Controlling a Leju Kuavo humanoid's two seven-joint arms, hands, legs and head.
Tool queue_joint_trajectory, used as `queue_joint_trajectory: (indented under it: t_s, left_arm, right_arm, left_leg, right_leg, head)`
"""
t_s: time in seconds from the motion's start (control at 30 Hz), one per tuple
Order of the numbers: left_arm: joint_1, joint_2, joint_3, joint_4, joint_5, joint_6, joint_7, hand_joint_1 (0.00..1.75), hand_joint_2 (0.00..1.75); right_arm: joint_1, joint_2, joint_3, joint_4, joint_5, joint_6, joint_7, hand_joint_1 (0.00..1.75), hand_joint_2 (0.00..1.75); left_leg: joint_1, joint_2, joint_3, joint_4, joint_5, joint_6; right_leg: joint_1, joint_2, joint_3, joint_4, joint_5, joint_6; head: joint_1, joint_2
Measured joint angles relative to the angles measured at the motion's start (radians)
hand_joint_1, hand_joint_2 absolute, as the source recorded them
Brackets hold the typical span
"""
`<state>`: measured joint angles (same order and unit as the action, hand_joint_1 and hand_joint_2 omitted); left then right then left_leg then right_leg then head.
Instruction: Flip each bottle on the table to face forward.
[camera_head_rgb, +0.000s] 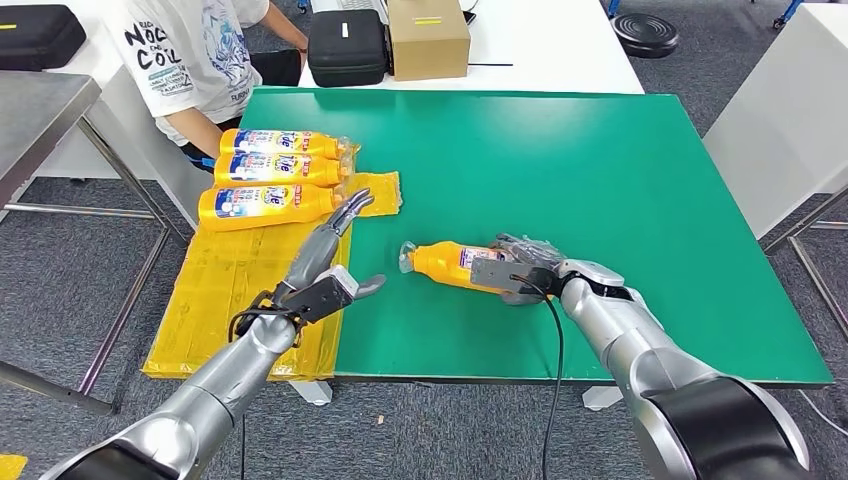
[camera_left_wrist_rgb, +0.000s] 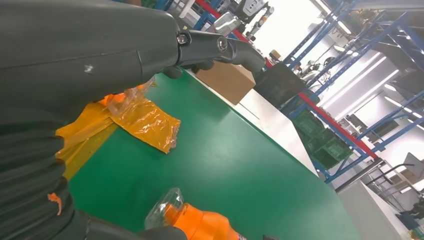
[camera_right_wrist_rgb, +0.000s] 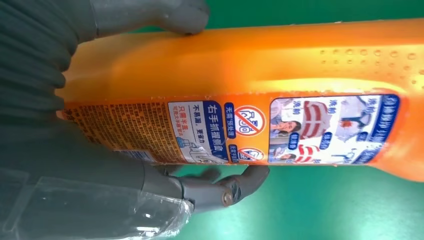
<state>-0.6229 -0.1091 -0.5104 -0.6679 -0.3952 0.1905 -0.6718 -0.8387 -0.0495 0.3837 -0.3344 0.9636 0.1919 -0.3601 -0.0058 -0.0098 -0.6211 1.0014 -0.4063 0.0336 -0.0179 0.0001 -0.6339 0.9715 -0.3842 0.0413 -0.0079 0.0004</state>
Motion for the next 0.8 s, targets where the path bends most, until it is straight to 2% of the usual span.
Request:
queue_joint_trajectory:
  t_s: [0.7,0.8]
  left_arm:
    - [-0.004,-0.001,0.000,-0.001,0.020,0.018,0.006,0.00,1.75]
    - [0.002,-0.001,0.007,-0.004,0.040,0.027,0.024,0.00,1.75]
  right_arm:
    - [0.019,-0.004,0.015,0.000,-0.045,-0.101,-0.038,1.75,1.75]
    - [0.036,-0.001,0.002,-0.010,-0.095,-0.174,-0.077,1.75,1.75]
  left_leg:
    - [0.000,0.000,0.000,0.000,0.000,0.000]
    - [0.000,0.000,-0.001,0.000,0.000,0.000]
  right_leg:
    - [0.000,0.000,0.000,0.000,0.000,0.000]
    - [0.000,0.000,0.000,0.000,0.000,0.000]
  head:
    - [0.000,0.000]
    - [0.000,0.000]
